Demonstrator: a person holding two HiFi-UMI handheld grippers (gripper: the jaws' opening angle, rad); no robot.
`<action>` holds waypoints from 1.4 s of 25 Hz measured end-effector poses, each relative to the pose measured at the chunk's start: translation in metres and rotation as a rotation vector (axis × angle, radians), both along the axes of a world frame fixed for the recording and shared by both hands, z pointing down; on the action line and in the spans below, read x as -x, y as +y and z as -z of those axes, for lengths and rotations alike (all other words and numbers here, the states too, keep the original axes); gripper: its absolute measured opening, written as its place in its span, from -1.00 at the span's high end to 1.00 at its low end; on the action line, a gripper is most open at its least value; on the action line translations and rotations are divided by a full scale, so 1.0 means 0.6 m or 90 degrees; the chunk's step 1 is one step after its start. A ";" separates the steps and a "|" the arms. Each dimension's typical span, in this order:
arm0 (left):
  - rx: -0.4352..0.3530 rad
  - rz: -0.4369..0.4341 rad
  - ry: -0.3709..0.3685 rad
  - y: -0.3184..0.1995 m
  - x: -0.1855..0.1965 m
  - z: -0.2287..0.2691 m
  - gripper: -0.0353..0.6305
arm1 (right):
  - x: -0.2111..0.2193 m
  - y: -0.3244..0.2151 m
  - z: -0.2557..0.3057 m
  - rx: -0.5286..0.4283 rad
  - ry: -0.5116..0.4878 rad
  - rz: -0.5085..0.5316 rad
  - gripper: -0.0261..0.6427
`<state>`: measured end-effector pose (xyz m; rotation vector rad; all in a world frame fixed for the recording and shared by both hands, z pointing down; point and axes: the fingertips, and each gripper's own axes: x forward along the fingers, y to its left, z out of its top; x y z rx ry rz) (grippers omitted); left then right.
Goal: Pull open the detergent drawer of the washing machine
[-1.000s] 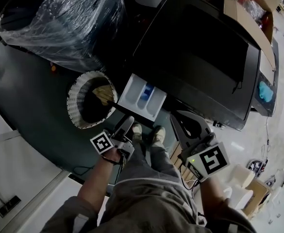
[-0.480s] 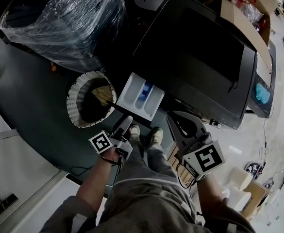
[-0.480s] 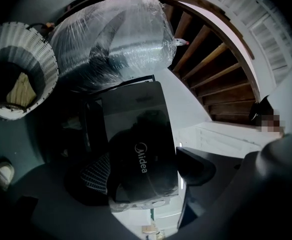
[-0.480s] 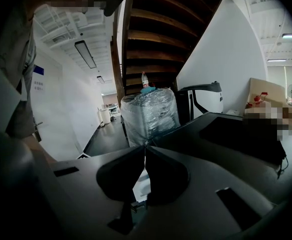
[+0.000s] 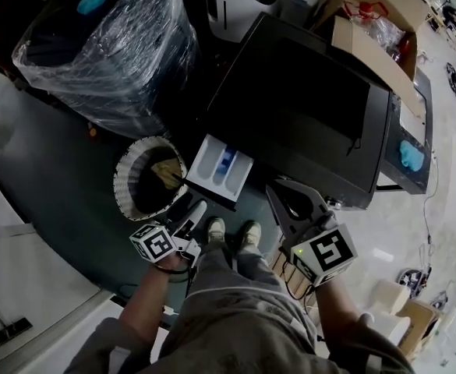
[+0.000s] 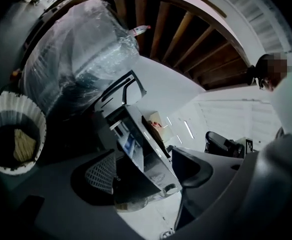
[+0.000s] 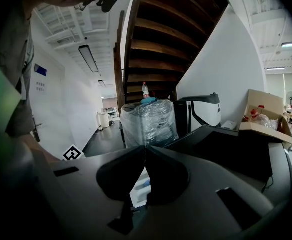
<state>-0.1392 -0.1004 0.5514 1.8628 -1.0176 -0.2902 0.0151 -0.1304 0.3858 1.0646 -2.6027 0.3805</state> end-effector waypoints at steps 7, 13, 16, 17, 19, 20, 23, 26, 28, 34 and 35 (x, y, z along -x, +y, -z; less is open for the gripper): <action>-0.097 -0.045 -0.107 -0.040 -0.017 0.116 0.21 | -0.029 -0.008 0.071 -0.050 -0.005 -0.017 0.83; -0.166 -0.036 -0.099 -0.079 -0.034 0.246 0.41 | -0.059 -0.007 0.134 -0.094 -0.015 -0.038 0.83; -0.212 -0.036 -0.122 -0.094 -0.046 0.311 0.48 | -0.069 -0.008 0.155 -0.112 -0.016 -0.044 0.83; -0.226 -0.038 -0.135 -0.097 -0.049 0.329 0.52 | -0.072 -0.007 0.161 -0.116 -0.016 -0.045 0.83; -0.257 -0.042 -0.159 -0.100 -0.055 0.367 0.60 | -0.076 -0.004 0.175 -0.127 -0.017 -0.048 0.83; -0.274 -0.045 -0.172 -0.102 -0.057 0.386 0.64 | -0.078 -0.003 0.183 -0.133 -0.018 -0.048 0.83; -0.330 -0.050 -0.212 -0.106 -0.063 0.445 0.72 | -0.085 0.000 0.207 -0.151 -0.019 -0.051 0.83; -0.382 -0.055 -0.250 -0.107 -0.069 0.498 0.76 | -0.093 0.001 0.229 -0.169 -0.019 -0.054 0.83; -0.416 -0.058 -0.273 -0.109 -0.073 0.527 0.78 | -0.098 0.001 0.243 -0.186 -0.017 -0.054 0.83; -0.477 -0.064 -0.356 -0.111 -0.074 0.568 0.82 | -0.106 0.001 0.281 -0.218 -0.028 -0.072 0.83; -0.482 -0.065 -0.363 -0.111 -0.076 0.572 0.82 | -0.109 0.000 0.287 -0.222 -0.028 -0.076 0.83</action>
